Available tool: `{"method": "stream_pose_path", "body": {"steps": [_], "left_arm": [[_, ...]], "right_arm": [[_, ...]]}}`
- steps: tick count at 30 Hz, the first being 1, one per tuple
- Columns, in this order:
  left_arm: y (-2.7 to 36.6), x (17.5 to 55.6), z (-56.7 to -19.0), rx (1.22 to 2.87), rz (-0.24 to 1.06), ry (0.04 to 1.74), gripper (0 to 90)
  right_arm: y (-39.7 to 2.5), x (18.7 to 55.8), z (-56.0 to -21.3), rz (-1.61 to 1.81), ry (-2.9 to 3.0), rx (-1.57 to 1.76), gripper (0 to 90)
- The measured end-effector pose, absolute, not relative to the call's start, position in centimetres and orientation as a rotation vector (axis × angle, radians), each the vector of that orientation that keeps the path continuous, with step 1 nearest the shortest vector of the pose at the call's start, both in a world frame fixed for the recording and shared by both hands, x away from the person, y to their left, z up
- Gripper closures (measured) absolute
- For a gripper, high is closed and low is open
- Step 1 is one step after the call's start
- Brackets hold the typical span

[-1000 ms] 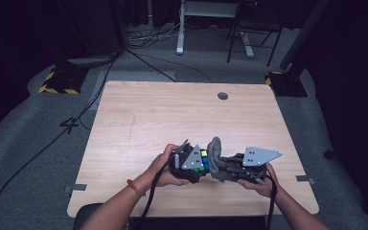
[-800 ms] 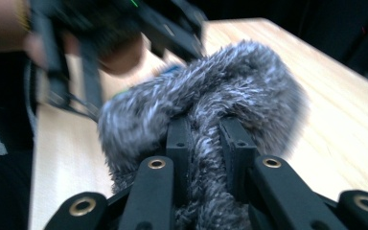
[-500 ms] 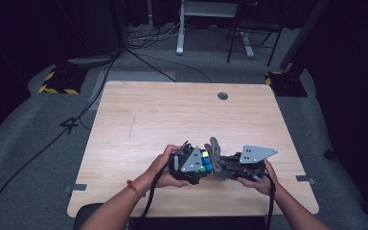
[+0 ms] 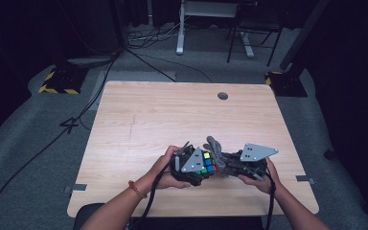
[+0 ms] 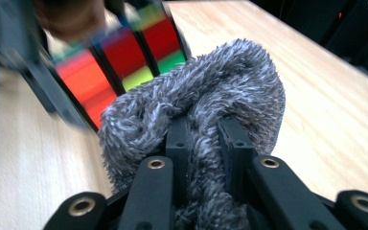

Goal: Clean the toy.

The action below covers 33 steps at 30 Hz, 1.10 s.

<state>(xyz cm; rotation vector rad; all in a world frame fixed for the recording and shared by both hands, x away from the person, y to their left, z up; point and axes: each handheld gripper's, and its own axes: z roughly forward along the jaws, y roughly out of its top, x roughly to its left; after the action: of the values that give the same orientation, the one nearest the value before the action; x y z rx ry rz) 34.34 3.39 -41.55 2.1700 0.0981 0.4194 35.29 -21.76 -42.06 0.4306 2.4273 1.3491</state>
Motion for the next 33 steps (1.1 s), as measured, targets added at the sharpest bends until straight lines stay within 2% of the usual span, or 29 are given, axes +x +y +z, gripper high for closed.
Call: {"method": "stream_pose_path", "body": {"steps": [7,13,22,33], "left_arm": [[3.9,34.4,-41.1,2.140,0.434,0.098,33.2],[3.2,34.8,-42.1,2.213,0.437,0.105,33.1],[1.7,34.6,-43.2,2.300,0.443,0.071,33.0],[3.9,35.0,-41.9,2.189,0.412,0.121,33.4]], "right_arm": [[-21.4,35.0,-42.1,1.344,2.431,0.404,77.7],[-21.2,34.0,-40.9,1.494,2.404,0.340,77.7],[-19.5,32.8,-40.4,1.517,2.398,0.220,77.6],[-22.0,34.8,-41.3,1.475,2.391,0.391,77.4]]}}
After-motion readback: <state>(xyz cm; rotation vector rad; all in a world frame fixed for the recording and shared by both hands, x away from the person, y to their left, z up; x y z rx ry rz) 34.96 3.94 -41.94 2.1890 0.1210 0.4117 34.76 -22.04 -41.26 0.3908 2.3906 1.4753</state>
